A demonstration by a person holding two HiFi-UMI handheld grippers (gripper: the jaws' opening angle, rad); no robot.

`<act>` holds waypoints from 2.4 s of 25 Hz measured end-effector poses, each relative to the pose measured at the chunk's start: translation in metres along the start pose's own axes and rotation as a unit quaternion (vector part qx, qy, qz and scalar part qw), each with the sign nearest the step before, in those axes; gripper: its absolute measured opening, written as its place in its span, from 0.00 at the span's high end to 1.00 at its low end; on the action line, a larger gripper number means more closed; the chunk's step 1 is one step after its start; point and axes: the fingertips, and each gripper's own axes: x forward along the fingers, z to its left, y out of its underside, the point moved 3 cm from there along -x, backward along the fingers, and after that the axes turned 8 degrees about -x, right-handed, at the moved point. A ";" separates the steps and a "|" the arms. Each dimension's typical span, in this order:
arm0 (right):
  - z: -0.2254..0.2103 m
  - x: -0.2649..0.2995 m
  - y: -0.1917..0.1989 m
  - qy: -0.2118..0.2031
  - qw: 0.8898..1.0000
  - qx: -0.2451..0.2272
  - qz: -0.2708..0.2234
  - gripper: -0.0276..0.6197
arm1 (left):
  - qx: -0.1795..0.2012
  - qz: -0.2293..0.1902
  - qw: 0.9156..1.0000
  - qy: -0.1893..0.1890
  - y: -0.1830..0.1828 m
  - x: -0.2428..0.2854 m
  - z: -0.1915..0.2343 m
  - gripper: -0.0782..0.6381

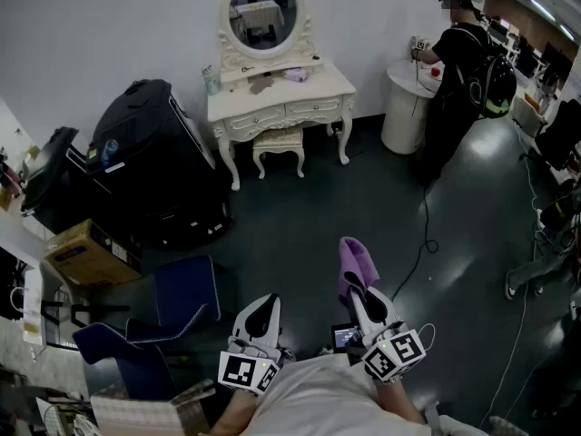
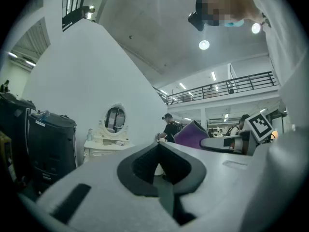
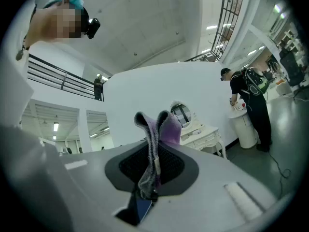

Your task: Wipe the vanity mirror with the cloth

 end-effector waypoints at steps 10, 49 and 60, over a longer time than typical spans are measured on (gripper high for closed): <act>0.038 0.013 0.010 -0.021 1.000 -0.018 0.012 0.89 | -0.001 0.001 1.000 -0.007 0.000 -0.016 0.015 0.89; -0.068 0.125 0.004 -0.009 0.999 -0.013 0.034 0.89 | -0.018 -0.006 1.000 -0.011 0.004 0.140 0.076 0.89; -0.082 0.277 -0.004 -0.001 0.999 -0.026 0.031 0.89 | -0.015 -0.015 1.000 0.022 -0.043 0.235 0.188 0.89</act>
